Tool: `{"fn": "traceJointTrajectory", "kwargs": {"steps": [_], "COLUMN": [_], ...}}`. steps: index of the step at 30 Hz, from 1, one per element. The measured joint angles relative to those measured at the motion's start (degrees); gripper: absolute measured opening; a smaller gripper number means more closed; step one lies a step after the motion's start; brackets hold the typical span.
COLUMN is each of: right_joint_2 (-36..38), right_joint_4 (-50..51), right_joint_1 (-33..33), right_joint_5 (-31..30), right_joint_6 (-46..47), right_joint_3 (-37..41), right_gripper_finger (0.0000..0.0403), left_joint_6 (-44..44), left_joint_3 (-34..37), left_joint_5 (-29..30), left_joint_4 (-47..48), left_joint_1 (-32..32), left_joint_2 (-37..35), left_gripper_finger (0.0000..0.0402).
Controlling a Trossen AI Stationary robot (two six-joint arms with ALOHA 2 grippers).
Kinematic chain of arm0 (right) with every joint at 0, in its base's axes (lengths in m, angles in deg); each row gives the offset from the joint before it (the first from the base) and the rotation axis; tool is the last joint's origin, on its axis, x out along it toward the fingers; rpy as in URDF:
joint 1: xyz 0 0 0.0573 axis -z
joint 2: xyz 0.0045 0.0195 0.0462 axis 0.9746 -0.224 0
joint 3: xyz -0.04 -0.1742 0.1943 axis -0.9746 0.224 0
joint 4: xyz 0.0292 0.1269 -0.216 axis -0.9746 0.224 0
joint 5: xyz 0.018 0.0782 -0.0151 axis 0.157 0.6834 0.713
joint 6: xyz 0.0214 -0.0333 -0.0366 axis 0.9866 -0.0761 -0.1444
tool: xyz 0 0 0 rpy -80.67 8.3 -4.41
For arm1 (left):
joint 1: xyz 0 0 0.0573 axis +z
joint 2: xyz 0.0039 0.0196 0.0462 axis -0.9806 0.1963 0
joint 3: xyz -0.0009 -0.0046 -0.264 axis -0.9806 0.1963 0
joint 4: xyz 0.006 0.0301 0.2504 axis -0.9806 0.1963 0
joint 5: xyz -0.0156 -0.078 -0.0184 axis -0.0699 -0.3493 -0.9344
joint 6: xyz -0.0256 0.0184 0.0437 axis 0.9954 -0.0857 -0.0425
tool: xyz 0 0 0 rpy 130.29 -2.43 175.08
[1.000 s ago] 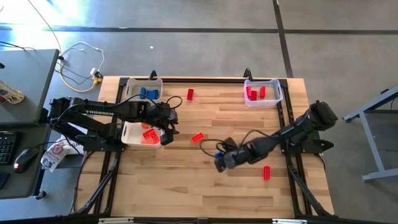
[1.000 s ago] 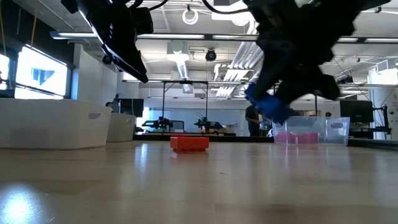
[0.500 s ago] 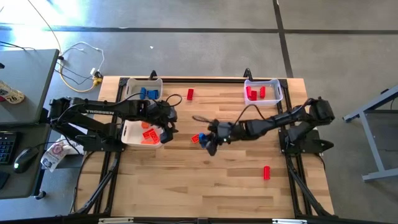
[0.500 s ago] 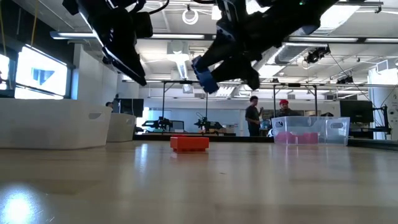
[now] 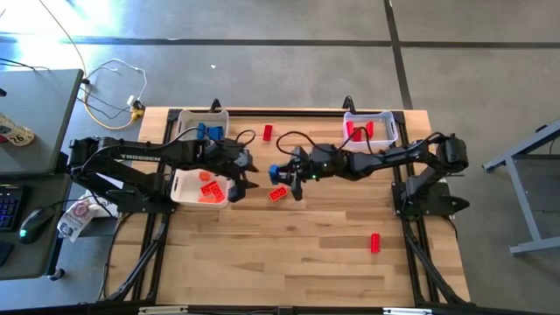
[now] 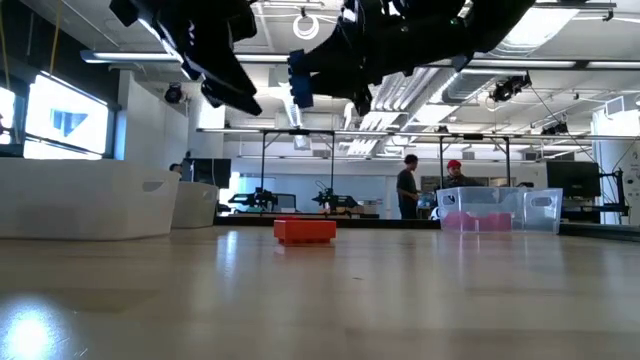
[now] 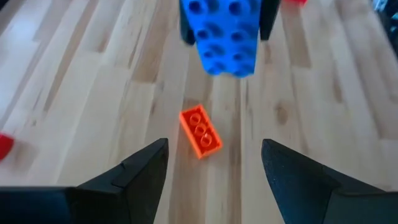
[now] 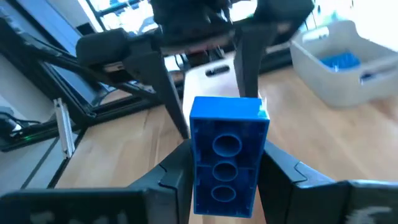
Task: Sort & place blocks by color
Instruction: Put the blue game piece into the gray bin
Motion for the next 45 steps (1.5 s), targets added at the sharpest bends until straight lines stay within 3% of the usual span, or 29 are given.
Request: {"fn": "traceJointTrajectory", "kwargs": {"steps": [9,27,32,39,45], "right_joint_2": [0.0,0.0,0.0,0.0,0.0], "right_joint_4": [-6.9,-15.0,-15.2,-14.6,-14.0], "right_joint_1": [0.3,-1.0,-0.9,-1.0,-1.0], "right_joint_5": [2.8,3.9,3.8,3.8,3.8], "right_joint_6": [-7.6,-9.0,-8.5,-7.7,-7.4], "right_joint_3": [0.0,0.0,0.0,0.0,0.0], "right_gripper_finger": [0.0116,0.0112,0.0112,0.0114,0.0144], "left_joint_6": [5.5,7.3,6.3,3.9,3.0], "left_joint_3": [0.0,0.0,0.0,0.0,0.0], "left_joint_5": [0.0,0.4,0.8,0.3,0.1], "left_joint_4": [-9.0,-19.2,-19.1,-19.0,-18.6], "left_joint_1": [-1.7,-2.7,-2.6,-2.7,-2.7], "left_joint_2": [0.0,0.0,0.0,0.0,0.0], "left_gripper_finger": [0.0246,0.0244,0.0208,0.0114,0.0110]}}
